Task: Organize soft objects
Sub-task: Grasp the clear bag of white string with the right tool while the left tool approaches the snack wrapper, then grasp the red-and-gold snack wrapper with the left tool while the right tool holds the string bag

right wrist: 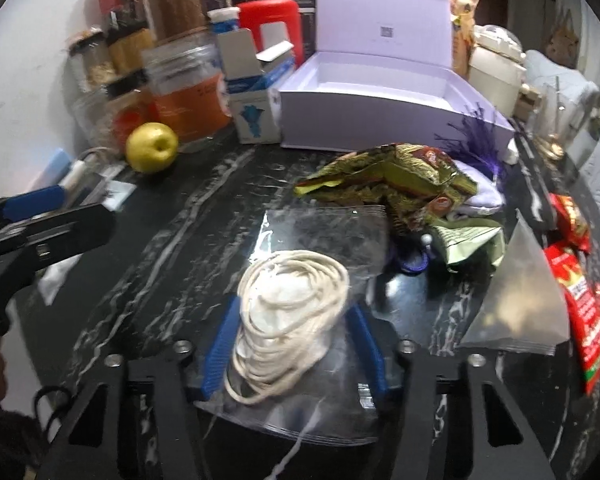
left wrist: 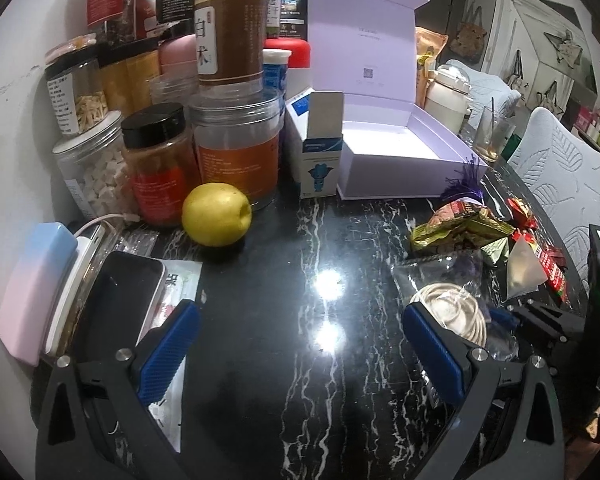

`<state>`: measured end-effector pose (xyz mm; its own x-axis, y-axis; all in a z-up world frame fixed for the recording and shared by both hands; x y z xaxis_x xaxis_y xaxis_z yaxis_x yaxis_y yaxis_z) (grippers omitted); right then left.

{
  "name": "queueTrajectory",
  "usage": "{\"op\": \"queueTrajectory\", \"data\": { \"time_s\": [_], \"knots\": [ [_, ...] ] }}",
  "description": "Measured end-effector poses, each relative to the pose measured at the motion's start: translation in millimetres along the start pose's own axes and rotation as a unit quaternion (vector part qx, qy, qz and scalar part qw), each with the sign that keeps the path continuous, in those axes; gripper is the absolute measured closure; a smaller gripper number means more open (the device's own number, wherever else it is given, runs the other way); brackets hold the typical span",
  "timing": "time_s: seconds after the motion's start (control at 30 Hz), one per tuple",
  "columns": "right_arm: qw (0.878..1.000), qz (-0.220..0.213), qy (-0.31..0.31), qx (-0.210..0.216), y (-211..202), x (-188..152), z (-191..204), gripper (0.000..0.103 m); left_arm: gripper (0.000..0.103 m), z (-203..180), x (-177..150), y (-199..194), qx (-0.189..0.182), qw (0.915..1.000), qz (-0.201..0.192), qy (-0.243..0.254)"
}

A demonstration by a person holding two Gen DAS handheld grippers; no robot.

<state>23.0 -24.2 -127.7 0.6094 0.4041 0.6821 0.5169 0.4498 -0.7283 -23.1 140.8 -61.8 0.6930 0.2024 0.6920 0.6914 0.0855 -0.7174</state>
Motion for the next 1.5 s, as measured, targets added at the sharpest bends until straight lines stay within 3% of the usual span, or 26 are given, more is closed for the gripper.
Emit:
{"op": "queueTrajectory", "data": {
  "time_s": [0.17,0.47,0.7,0.9,1.27,1.5],
  "knots": [
    [1.000,-0.009,0.009,0.027,-15,-7,-10,0.068,0.000,-16,3,3,-0.012,0.9998,0.001,0.013],
    [0.997,-0.044,0.048,0.039,-64,-19,-48,0.069,0.000,-57,14,14,-0.049,0.9981,0.003,0.037],
    [0.993,-0.072,0.098,-0.002,-98,-28,-94,0.069,0.000,-102,24,35,-0.097,0.9933,0.005,0.062],
    [0.987,-0.081,0.136,-0.035,-111,-35,-130,0.069,0.000,-126,35,58,-0.106,0.9906,0.007,0.087],
    [0.984,-0.077,0.154,-0.041,-104,-26,-156,0.069,0.000,-130,58,94,-0.115,0.9904,0.032,0.069],
    [0.985,-0.072,0.153,-0.036,-95,-19,-162,0.069,0.000,-121,55,131,-0.157,0.9826,0.097,0.020]
  ]
}}
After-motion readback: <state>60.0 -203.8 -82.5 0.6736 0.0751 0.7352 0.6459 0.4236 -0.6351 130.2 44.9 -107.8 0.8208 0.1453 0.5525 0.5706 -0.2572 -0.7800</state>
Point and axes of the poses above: each gripper's, at about its wrist camera, not at the fingertips, and y roughly the way its jaws point, z to its left, x to its top, the point moved 1 cm from there along y, roughly the way its jaws point, and after that the axes turned 2 degrees about -z, right-handed, at the moved point
